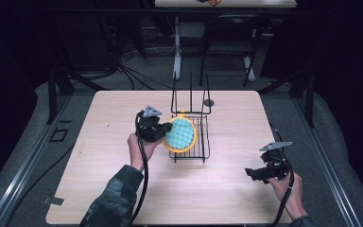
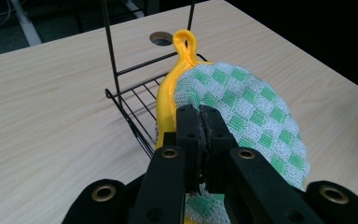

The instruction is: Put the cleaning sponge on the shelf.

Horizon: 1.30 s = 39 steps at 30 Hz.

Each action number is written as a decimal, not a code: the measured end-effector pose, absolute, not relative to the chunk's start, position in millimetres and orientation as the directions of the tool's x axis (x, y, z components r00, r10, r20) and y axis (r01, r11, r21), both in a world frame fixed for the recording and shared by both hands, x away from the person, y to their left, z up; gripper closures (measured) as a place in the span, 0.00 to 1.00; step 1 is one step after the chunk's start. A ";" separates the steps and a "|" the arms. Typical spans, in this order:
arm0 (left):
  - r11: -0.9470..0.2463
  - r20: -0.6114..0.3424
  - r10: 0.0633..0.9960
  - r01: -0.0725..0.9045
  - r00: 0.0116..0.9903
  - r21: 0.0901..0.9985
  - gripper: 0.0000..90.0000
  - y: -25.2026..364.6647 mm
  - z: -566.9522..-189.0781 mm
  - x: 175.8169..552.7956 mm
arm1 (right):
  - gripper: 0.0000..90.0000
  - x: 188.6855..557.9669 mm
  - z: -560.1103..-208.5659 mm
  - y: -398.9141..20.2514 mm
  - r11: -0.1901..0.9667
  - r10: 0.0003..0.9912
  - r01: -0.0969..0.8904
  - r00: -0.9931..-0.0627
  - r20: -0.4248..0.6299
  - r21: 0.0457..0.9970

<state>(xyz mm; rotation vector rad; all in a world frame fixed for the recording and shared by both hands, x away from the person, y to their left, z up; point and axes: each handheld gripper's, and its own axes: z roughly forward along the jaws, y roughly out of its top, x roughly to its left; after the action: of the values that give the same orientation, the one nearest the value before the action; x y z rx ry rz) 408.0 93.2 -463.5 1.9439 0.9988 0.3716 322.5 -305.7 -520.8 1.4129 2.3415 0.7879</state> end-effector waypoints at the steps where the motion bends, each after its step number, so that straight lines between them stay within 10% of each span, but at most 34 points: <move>1: -0.279 -0.126 0.767 0.504 0.629 0.818 0.98 91.5 -465.3 409.8 | 0.06 322.8 -521.6 -305.3 0.366 0.879 0.715 -0.476 0.031 0.595; 39: -0.287 -0.164 0.781 0.579 0.603 0.763 0.97 53.8 -503.9 445.0 | 0.05 320.6 -523.2 -305.2 0.372 0.881 0.719 -0.473 0.022 0.587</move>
<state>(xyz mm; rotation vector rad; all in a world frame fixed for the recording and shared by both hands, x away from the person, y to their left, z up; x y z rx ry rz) 445.0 53.8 -503.9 1.9918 1.0766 0.3048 320.6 -305.2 -523.2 1.4106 2.3409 0.7772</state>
